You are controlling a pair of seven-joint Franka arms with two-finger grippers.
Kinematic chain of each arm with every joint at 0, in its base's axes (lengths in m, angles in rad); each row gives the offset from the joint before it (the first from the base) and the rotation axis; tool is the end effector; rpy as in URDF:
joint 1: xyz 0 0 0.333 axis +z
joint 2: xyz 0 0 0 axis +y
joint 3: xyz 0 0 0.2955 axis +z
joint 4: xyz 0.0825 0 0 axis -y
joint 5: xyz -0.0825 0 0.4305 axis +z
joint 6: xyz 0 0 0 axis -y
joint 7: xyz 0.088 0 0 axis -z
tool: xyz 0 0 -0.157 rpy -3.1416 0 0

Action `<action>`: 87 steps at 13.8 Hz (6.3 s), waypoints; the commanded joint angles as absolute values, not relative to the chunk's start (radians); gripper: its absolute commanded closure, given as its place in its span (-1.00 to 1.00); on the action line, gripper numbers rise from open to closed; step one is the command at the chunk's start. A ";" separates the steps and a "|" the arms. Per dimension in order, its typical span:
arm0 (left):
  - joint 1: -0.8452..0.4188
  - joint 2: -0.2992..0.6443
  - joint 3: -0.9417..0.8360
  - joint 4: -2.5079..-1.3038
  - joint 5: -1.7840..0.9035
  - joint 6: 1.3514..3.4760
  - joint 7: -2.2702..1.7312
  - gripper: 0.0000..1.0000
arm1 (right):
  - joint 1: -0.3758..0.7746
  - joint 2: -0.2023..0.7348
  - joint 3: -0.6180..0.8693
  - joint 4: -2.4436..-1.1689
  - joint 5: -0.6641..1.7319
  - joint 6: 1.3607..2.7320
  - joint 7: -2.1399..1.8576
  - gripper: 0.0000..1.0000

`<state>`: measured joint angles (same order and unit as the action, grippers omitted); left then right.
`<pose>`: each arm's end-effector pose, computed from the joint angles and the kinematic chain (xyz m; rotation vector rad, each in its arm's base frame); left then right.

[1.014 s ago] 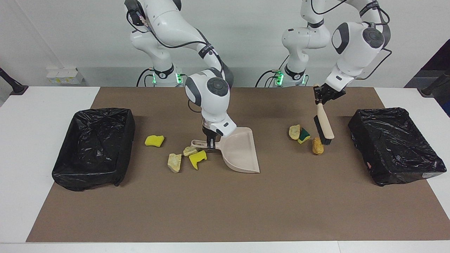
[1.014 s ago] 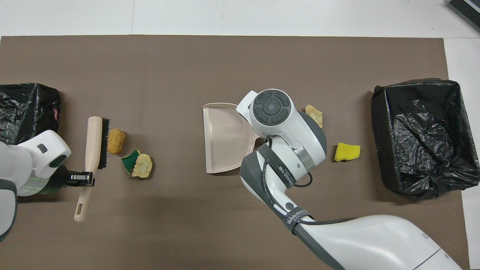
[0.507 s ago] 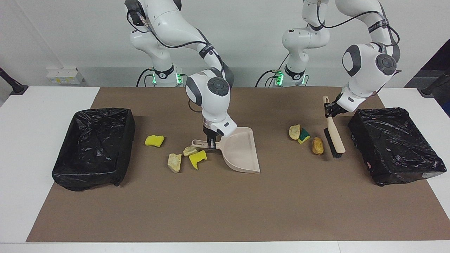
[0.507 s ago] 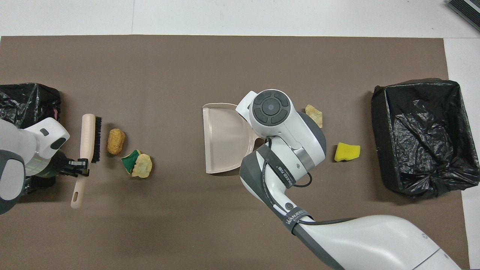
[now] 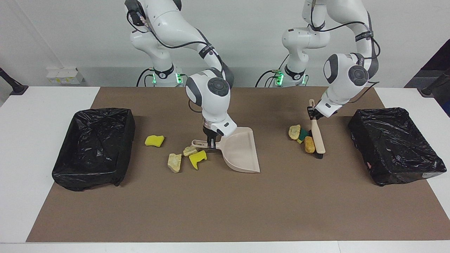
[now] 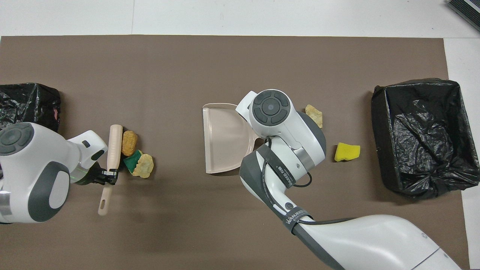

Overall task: Sweep and dump trash in bin
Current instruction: 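Grasp the beige brush with the left gripper and lift it, then sweep the sponge and paper into the dustpan with the left gripper, then sweep the remaining pieces into the dustpan with the left gripper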

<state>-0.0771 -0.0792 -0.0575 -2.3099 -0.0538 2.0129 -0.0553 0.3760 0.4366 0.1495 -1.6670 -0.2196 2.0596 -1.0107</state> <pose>0.4964 -0.0725 0.2631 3.1011 -0.0780 -0.3438 0.6141 0.3257 0.2614 2.0735 2.2013 -0.1012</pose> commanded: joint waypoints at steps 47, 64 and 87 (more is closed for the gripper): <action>-0.574 -0.058 -0.048 -2.171 -0.342 2.013 -0.565 1.00 | 0.376 0.423 0.158 -1.704 -0.367 2.031 -1.121 1.00; -0.511 0.011 -0.054 -2.194 -0.275 2.152 -0.382 1.00 | 0.371 0.425 0.158 -1.704 -0.354 2.036 -1.114 1.00; -0.618 0.000 -0.058 -2.184 -0.337 2.137 -0.462 1.00 | 0.316 0.393 0.158 -1.704 -0.296 2.045 -1.135 1.00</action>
<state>-0.5810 0.0265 -0.0671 -2.1706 -0.3157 2.1408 -0.4639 0.3529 0.4369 0.1492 -1.6738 -0.3292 2.0371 -1.1002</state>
